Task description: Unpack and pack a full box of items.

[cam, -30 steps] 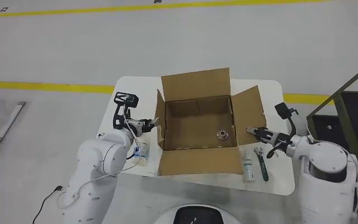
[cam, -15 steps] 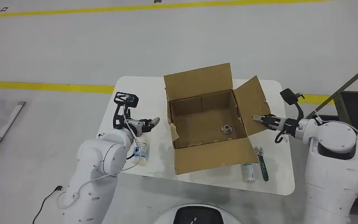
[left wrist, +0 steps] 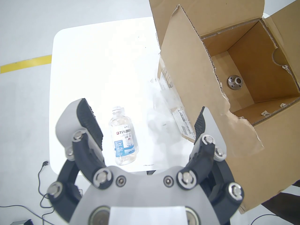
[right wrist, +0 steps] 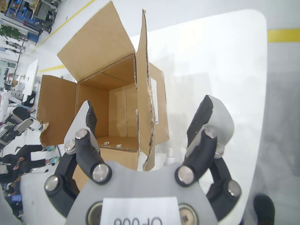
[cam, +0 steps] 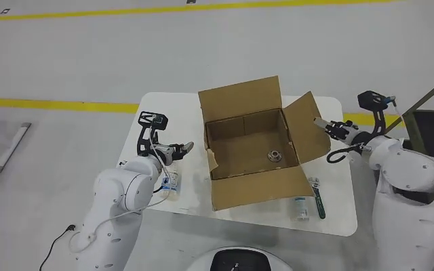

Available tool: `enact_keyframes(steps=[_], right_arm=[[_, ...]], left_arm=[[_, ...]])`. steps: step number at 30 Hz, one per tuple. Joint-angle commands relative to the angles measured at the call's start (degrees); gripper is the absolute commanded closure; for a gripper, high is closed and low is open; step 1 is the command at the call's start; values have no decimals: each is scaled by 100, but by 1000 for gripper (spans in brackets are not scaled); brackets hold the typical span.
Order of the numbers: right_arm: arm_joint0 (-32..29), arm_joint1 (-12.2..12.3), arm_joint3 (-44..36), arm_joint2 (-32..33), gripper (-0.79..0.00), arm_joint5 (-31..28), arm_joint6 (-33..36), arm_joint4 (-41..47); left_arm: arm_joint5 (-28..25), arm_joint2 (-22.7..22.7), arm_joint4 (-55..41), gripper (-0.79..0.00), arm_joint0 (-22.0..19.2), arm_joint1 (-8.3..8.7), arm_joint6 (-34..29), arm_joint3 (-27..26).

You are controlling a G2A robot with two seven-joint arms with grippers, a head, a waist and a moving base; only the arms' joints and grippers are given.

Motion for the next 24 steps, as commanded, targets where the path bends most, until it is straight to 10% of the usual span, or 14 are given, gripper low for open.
enact_keyframes(steps=[1,6,7,13,24], right_arm=[[-83,1,-287,-104,-785,21,-259,-27],[-120,17,-771,-519,-779,-137,-742,-282],[-103,18,-843,-642,-505,-156,-812,-343],[86,12,-721,-1506,-15,-173,-943,-734],[1131,-100,1350,-3616,0,277,30,-3180]], left_arm=[[0,0,0,-785,0,0,0,0],[0,0,0,-785,0,0,0,0],[0,0,0,-785,0,0,0,0],[0,0,0,-785,0,0,0,0],[0,0,0,-785,0,0,0,0]])
